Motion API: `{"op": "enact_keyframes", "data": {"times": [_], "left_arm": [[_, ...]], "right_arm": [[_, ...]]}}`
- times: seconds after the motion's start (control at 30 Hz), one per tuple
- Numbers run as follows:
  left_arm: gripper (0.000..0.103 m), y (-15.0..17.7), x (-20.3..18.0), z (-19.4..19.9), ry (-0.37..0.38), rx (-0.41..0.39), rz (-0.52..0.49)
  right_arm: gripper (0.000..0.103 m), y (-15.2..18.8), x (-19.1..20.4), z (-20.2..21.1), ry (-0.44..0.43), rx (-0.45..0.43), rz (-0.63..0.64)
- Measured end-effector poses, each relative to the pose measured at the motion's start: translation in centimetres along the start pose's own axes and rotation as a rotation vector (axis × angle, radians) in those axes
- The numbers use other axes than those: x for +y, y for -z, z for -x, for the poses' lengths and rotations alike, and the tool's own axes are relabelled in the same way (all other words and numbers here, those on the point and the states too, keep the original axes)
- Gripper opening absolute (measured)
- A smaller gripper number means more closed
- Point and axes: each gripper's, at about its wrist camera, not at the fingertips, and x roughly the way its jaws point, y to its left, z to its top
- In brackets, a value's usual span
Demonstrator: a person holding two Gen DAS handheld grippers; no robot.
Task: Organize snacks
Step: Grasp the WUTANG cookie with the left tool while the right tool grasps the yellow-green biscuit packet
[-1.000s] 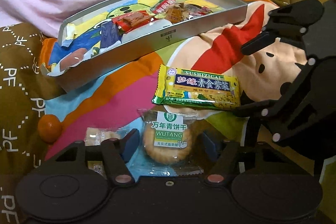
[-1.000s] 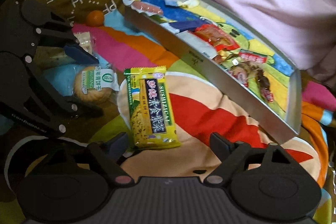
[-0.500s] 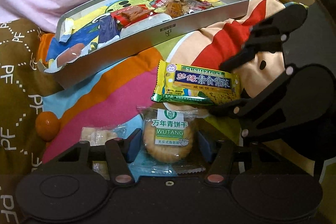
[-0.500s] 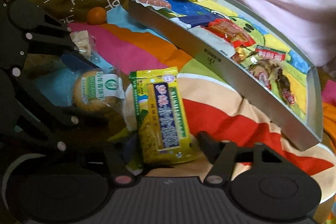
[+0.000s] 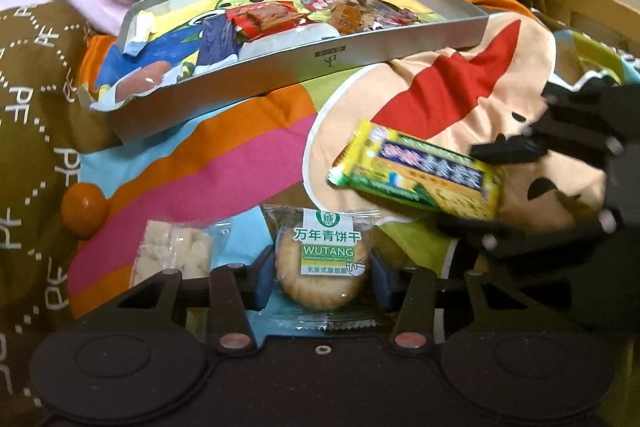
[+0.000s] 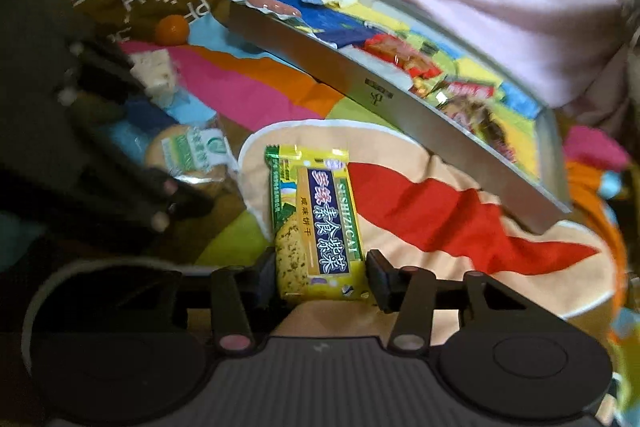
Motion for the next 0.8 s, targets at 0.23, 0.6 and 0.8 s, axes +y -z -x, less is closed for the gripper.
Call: {"op": "enact_keyframes", "data": {"times": [0.23, 0.6, 0.8], "left_arm": [[0.049, 0.3, -0.5, 0.4, -0.001, 0.0, 0.013], [0.049, 0.3, -0.4, 0.6, -0.005, 0.006, 0.022], [0.05, 0.3, -0.5, 0.4, -0.004, 0.009, 0.019]], "right_arm": [[0.049, 1.0, 2.4, 1.5, 0.108, -0.025, 0.146], [0.062, 0.4, 0.1, 0.5, -0.01, 0.033, 0.042], [0.069, 0.4, -2.9, -0.9, -0.129, 0.071, -0.136]]}}
